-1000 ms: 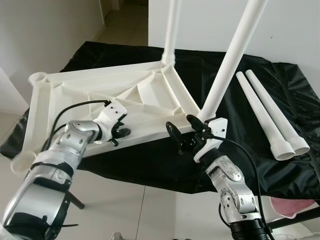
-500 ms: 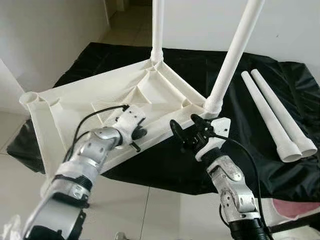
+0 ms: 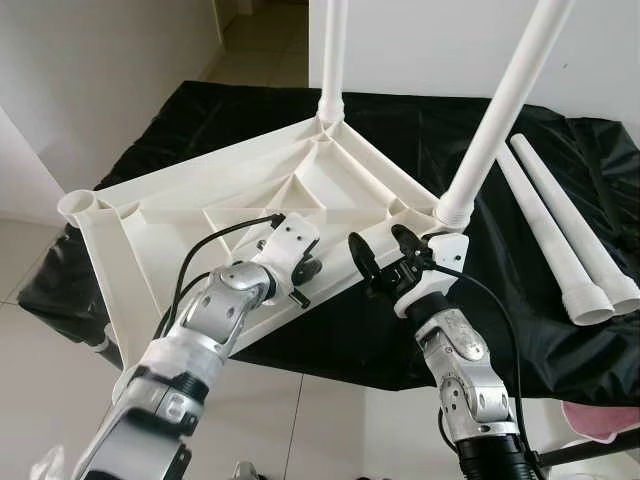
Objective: Building children table
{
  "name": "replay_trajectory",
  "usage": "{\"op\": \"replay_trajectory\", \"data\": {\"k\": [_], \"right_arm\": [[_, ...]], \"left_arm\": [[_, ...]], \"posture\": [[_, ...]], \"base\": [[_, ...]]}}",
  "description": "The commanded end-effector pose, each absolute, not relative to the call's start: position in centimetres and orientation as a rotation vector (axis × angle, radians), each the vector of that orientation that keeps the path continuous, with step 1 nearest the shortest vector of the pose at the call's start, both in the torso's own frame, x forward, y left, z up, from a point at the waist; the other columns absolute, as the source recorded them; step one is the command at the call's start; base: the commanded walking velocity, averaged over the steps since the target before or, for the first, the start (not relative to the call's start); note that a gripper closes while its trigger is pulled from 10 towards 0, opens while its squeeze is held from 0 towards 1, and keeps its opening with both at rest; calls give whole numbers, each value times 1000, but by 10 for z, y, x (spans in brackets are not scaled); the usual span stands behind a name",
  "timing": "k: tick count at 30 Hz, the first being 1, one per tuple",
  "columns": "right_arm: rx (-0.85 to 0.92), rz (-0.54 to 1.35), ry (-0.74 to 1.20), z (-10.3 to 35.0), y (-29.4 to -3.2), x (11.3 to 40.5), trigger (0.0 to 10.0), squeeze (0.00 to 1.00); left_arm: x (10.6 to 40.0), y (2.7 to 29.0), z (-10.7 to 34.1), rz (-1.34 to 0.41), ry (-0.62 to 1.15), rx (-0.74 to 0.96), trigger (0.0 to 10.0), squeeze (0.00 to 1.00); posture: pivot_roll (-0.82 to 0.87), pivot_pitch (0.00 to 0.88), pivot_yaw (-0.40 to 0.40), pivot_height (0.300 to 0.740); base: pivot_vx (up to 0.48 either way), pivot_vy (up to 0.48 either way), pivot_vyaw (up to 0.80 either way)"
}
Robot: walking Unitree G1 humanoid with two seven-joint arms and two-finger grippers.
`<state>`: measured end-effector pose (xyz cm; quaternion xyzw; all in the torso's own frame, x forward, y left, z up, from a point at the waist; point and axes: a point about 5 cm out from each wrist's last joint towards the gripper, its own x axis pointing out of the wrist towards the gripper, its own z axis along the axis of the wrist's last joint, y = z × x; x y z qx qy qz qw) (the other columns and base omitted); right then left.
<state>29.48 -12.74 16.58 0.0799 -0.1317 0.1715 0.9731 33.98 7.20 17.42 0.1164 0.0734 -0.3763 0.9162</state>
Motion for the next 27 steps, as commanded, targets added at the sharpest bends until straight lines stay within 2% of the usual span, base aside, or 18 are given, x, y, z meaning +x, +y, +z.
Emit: {"op": "replay_trajectory", "data": {"k": [1,2,3,7,9,11,12,13,14,20,27], "right_arm": [[144,285,-264,163,-134,297,10000,0],[138,259,-261,163,-137,298,10000,0],[144,211,-259,163,-143,300,10000,1000],[122,105,-280,165,-156,303,10000,1000],[80,-21,-281,166,-171,305,10000,1000],[79,-47,-280,166,-174,305,10000,1000],[55,-95,-262,164,-180,306,10000,333],[55,-95,-262,164,-180,306,10000,333],[-36,-236,-228,160,-194,306,10000,0],[-34,-307,-196,155,-207,307,10000,0],[-106,-418,-193,156,-220,307,10000,0]], "left_arm": [[333,70,190,-903,62,213,10000,0],[332,72,195,-904,30,210,10000,0],[331,76,201,-900,-12,196,10000,0],[329,83,209,-859,-65,139,10000,0],[327,87,210,-805,-75,60,10000,0],[326,88,210,-793,-84,53,10000,0],[325,87,211,-779,-114,43,10000,0],[325,87,211,-779,-114,43,10000,0],[322,85,210,-770,-116,-21,10000,0],[313,74,207,-813,-110,-68,10000,0],[299,48,198,-904,-84,-51,10000,0]], "posture": [[28,98,60,740],[28,98,60,740],[30,98,59,740],[33,100,55,740],[33,105,49,740],[34,106,46,740],[33,108,43,740],[33,108,43,740],[29,109,41,740],[26,113,31,740],[13,115,26,740]], "base": [[0,0,0],[0,0,0],[0,0,0],[0,0,0],[0,0,0],[0,0,0],[0,0,0],[0,0,0],[0,0,0],[0,0,0],[0,0,0]]}}
